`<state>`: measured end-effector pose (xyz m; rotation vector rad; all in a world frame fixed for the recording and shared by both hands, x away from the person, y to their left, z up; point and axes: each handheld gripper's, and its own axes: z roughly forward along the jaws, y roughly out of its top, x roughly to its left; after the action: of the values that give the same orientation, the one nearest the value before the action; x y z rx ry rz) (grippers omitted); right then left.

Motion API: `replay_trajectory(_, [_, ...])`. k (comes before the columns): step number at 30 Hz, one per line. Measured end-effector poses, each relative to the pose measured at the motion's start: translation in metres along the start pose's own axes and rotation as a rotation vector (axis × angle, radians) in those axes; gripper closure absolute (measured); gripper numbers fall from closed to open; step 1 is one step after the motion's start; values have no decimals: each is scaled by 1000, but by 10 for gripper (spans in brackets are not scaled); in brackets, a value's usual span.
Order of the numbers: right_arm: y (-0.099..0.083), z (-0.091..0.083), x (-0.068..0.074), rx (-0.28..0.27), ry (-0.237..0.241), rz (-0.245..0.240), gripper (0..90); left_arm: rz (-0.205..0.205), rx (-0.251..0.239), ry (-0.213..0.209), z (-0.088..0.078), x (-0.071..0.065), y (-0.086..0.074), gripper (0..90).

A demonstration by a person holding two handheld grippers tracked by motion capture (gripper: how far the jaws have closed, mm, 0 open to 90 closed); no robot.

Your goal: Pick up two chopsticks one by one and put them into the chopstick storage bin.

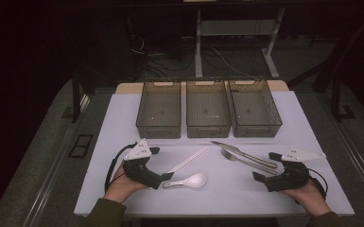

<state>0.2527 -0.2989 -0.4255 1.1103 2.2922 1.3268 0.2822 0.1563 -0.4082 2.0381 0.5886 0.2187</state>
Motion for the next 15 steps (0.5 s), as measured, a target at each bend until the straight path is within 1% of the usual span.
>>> replay_trajectory(7, [-1,-2,-1,8,23,6,8,-3,2,-1,1,1,1,0])
replay_trajectory(10, [-1,-3,-1,9,31,17,8,-5,4,0,2,2,3,0])
replay_trajectory(13, [-2,-3,-1,8,41,14,8,-6,1,-1,3,2,5,0])
replay_trajectory(15, [-2,-3,0,9,41,12,8,3,6,-4,4,2,6,0])
